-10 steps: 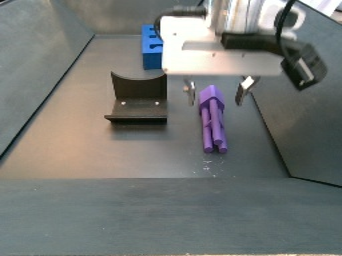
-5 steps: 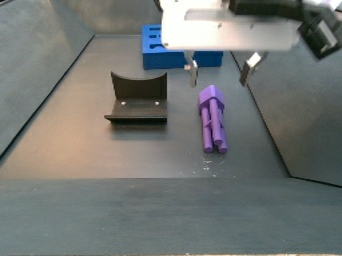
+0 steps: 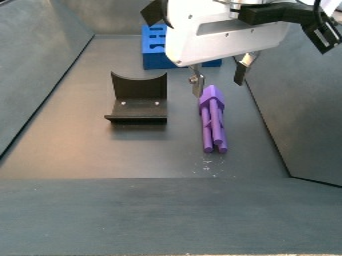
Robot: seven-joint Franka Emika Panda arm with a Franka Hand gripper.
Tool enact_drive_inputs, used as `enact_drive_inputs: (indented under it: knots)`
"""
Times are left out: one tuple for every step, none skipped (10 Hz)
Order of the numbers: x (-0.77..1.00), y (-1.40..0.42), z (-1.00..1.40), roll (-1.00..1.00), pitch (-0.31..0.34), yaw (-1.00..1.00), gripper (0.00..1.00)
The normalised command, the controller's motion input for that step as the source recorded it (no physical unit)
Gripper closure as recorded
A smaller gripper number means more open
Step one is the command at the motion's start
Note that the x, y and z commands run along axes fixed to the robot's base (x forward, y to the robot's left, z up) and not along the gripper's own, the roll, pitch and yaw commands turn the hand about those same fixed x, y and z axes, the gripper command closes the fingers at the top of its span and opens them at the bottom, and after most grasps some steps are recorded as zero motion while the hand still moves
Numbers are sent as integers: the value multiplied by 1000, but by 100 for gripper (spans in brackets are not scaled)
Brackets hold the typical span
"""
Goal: Pick up the 3 prong object. Move up. Rotate the 3 prong object. Place the 3 prong object on the fixture. Regrasp the 3 prong object. Move to above the board. Insert the 3 prong object.
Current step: Rotate the 3 prong object.
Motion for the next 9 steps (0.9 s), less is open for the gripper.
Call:
enact_drive_inputs:
  knots:
    - [26, -2, -47, 0, 0, 1000, 0]
    - [27, -2, -45, 0, 0, 1000, 0]
    - [28, -2, -43, 0, 0, 1000, 0]
    - [28, -2, -41, 0, 0, 1000, 0]
    - [28, -2, -40, 0, 0, 1000, 0]
    - [28, -2, -39, 0, 0, 1000, 0]
    - [29, -2, -39, 0, 0, 1000, 0]
    - [29, -2, -39, 0, 0, 1000, 0]
    - [29, -2, -38, 0, 0, 1000, 0]
